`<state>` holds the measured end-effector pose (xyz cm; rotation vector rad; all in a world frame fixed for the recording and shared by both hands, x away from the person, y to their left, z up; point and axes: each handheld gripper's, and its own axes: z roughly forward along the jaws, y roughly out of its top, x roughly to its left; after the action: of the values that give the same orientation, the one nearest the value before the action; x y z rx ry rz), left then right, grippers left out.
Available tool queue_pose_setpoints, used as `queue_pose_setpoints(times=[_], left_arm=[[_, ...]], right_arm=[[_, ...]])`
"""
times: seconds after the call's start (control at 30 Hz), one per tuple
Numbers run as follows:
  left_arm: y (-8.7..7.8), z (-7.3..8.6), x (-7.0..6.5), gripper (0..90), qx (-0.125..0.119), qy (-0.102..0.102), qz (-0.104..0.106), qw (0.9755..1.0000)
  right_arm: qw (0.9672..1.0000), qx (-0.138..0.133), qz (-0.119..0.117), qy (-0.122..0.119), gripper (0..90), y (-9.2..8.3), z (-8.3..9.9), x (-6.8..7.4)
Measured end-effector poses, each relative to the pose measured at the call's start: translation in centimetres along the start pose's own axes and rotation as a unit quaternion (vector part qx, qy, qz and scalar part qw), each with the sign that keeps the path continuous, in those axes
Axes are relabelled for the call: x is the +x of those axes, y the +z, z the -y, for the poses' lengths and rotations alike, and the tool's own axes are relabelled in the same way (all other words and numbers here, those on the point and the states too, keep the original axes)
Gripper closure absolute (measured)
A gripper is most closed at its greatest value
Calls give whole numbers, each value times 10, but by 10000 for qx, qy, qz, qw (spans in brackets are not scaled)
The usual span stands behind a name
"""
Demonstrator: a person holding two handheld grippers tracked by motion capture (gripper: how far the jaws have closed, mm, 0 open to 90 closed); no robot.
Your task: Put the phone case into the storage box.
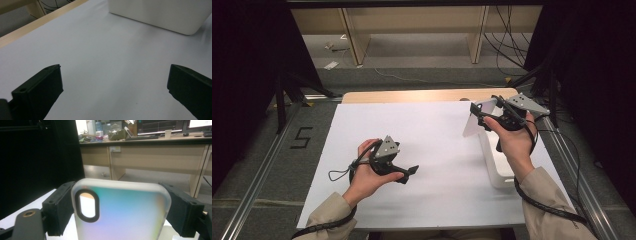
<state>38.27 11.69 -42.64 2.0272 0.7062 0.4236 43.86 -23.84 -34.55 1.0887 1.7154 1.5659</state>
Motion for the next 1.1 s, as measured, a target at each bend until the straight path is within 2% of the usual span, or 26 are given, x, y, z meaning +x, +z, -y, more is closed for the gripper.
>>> queue_pose_setpoints(times=[1.1], left_arm=[[0, 0, 0, 0, -5, -30, -3, 10000]], right_arm=[[9996, -143, 229, 36, 186, -9, -8, -13]])
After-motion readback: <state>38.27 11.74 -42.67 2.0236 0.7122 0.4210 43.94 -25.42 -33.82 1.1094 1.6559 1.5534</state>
